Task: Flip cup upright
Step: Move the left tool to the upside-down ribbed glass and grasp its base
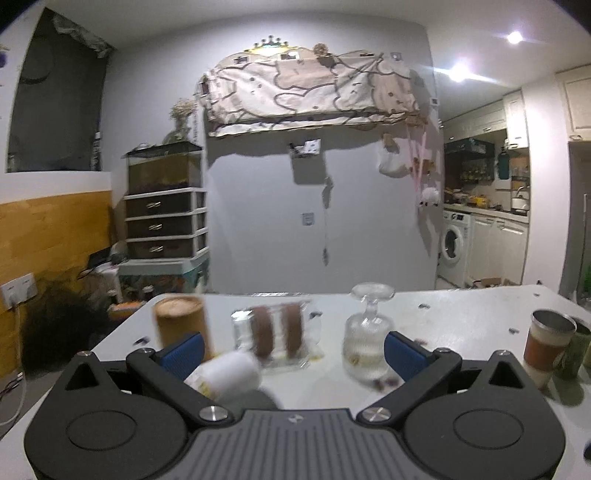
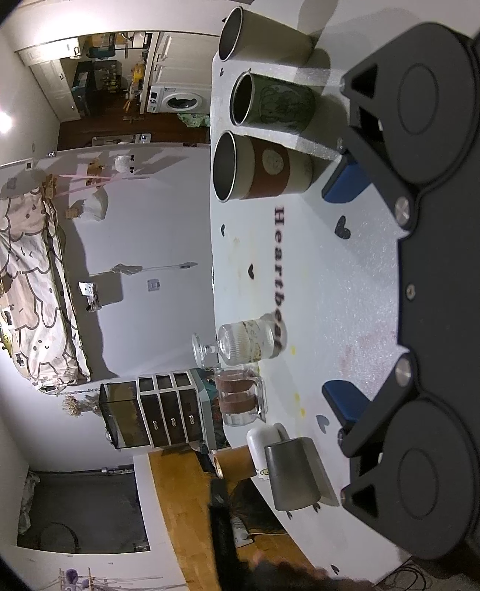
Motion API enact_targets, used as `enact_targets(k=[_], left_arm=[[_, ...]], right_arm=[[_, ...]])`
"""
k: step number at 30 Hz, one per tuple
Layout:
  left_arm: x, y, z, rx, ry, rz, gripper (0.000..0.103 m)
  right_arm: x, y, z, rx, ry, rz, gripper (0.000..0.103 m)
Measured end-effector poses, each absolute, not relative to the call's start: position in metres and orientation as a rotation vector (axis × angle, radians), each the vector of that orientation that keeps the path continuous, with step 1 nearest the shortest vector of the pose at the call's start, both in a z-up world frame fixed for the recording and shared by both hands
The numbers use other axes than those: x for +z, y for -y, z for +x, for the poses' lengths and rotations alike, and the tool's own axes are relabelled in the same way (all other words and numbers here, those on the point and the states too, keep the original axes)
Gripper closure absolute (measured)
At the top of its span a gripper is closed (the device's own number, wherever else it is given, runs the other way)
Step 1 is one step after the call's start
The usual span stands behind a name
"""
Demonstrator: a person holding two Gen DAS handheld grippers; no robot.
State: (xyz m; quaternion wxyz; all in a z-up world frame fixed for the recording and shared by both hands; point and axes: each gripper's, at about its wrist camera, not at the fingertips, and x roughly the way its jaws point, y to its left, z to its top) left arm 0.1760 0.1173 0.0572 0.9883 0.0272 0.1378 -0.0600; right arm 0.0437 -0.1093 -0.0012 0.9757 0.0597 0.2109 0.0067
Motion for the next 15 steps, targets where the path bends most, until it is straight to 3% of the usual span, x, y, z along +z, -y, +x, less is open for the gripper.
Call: enact_targets(k=[9, 15], left_arm=[[0.057, -0.066, 0.269, -0.163, -0.329, 0.005, 0.002], [0.054, -0.032, 0.326, -0.155, -0.397, 0.023, 0.010]], right_arm=[[-0.007, 0.119, 0.041, 0.021, -0.438, 0.142, 0.000], [-0.011, 0.127, 0.038, 0.010, -0.443, 0.155, 0.000]])
